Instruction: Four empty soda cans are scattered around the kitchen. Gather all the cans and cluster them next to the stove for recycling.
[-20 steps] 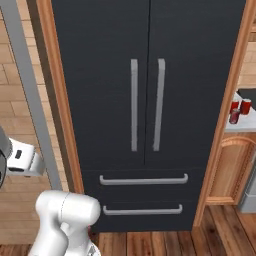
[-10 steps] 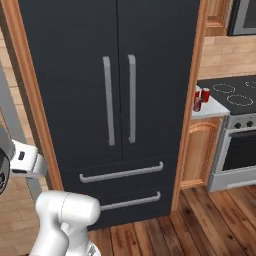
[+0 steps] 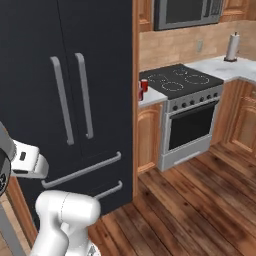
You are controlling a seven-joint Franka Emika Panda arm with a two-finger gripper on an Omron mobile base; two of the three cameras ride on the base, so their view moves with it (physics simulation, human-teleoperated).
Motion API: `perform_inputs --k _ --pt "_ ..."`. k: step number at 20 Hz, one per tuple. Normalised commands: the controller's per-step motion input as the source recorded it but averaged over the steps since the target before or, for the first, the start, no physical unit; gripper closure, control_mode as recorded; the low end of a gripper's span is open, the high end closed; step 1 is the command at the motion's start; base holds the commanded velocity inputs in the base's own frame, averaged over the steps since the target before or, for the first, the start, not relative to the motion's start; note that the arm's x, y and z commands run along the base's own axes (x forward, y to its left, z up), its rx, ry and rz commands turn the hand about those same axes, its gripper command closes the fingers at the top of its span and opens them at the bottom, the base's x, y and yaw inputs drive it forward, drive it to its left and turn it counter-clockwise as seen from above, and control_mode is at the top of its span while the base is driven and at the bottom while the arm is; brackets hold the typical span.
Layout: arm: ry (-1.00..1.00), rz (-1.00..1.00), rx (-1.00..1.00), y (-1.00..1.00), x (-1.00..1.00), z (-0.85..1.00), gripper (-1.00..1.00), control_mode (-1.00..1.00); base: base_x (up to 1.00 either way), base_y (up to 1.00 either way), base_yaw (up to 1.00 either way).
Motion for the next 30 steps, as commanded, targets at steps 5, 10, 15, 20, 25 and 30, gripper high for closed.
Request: perform_inputs --k 5,10,15,20,25,30 --pt "0.0 0.0 0.0 0.0 0.0 0.0 -1.0 1.0 -0.3 0.0 -0.58" --pt "0.0 0.0 0.0 0.0 0.0 0.0 -1.0 1.0 -0.28 0.0 -0.58" --pt "0.0 0.0 0.0 0.0 0.0 0.0 -1.0 1.0 -0.23 0.0 -0.55" --pt "0.0 0.0 0.0 0.0 0.0 0.0 -1.0 1.0 -0.15 0.0 -0.47" --pt "0.0 0.0 0.0 0.0 0.0 0.0 -1.0 1.0 -0.17 0.08 -0.41" --pt "0.0 0.0 0.0 0.0 0.0 0.0 -1.0 1.0 -0.37 0.07 -0.34"
